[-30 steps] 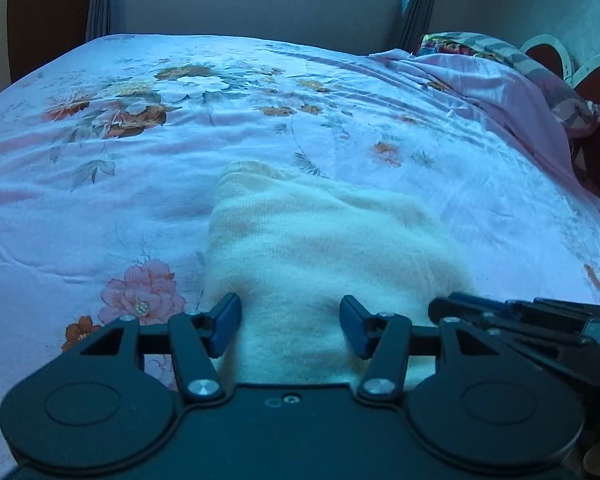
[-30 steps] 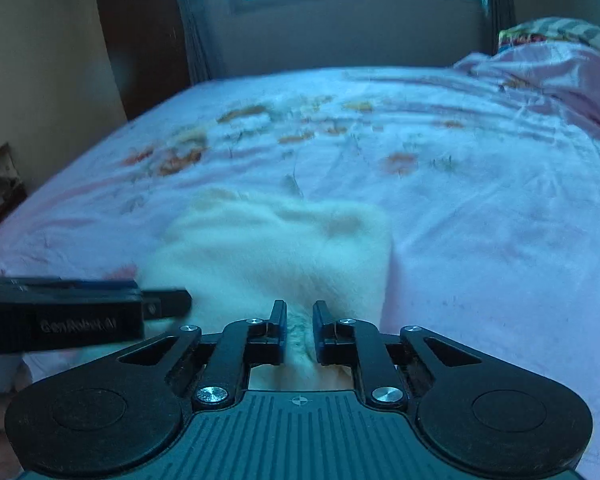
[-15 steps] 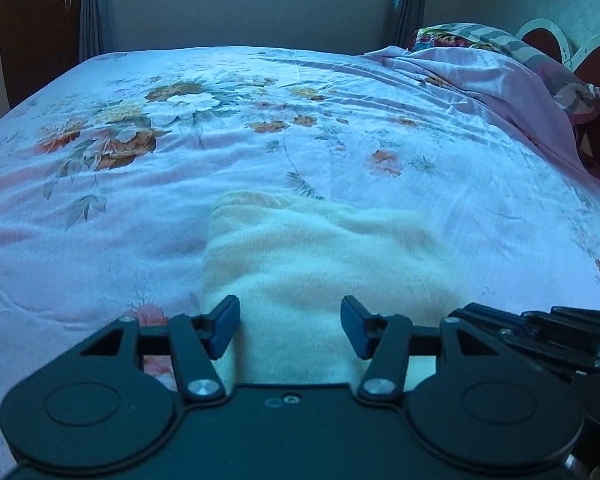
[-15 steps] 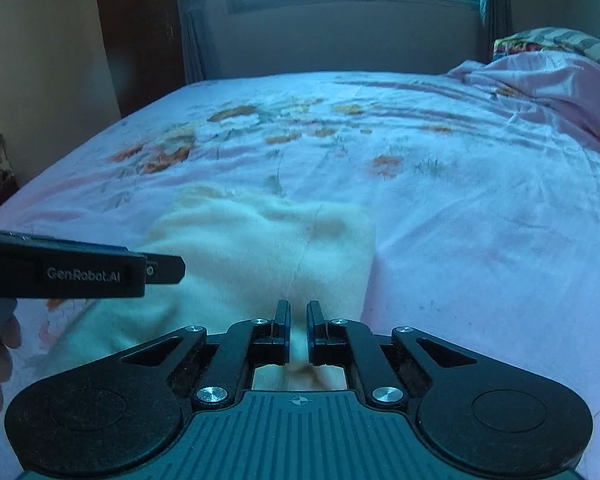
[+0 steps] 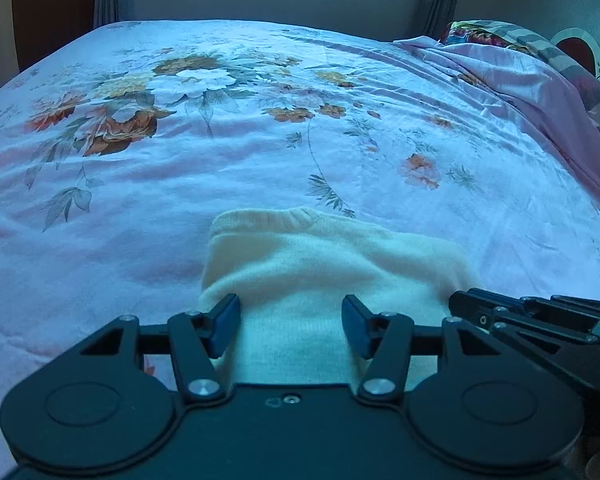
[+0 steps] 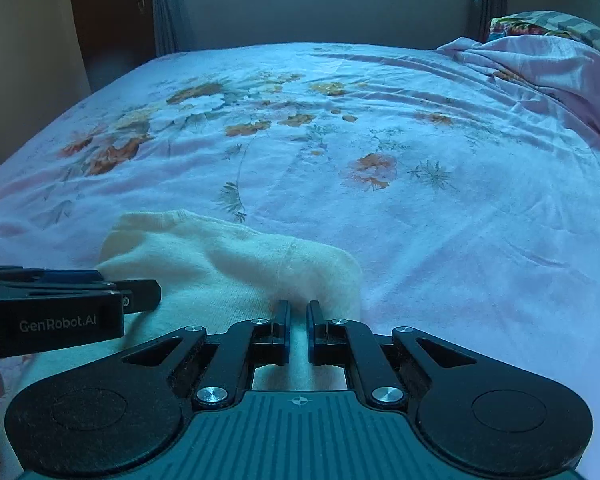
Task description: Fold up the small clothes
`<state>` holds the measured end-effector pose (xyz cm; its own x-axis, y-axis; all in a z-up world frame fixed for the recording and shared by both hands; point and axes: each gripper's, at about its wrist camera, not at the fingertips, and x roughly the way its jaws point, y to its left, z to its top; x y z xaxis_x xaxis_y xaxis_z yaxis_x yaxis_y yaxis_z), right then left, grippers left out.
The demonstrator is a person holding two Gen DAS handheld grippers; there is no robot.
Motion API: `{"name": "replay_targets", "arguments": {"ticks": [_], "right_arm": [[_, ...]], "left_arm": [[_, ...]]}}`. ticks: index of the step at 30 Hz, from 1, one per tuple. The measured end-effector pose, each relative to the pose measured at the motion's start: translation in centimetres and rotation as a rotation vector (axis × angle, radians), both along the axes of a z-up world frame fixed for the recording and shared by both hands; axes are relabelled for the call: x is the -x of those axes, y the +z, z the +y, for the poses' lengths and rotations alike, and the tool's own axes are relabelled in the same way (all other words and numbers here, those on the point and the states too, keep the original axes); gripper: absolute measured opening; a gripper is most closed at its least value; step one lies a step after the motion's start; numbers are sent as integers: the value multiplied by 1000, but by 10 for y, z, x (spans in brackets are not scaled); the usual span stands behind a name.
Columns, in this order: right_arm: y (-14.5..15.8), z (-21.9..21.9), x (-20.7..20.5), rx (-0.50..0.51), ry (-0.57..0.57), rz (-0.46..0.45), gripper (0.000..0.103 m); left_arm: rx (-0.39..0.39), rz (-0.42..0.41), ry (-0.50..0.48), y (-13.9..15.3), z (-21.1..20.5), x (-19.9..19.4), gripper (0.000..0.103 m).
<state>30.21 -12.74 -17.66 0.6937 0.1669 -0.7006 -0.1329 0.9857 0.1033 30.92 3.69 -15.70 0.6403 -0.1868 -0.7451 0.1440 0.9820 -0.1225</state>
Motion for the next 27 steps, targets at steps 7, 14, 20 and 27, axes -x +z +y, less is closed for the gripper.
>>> {"name": "replay_targets", "arguments": {"ticks": [7,14,20,27], "right_arm": [[23,14,125,7,145,-122,6],[-26,35,185,209,190,-66,5],[-29,25,198,180,129,-46,5],[19,3,227,-8,59,-90,6]], "left_arm": [[21,-37,-13,15,16,106,54],[-29,-15,-49,-8,2,165,53],[-62,-37,-42,-6,-3,182,53],[-44,-90,-1,29,3,205,64]]}}
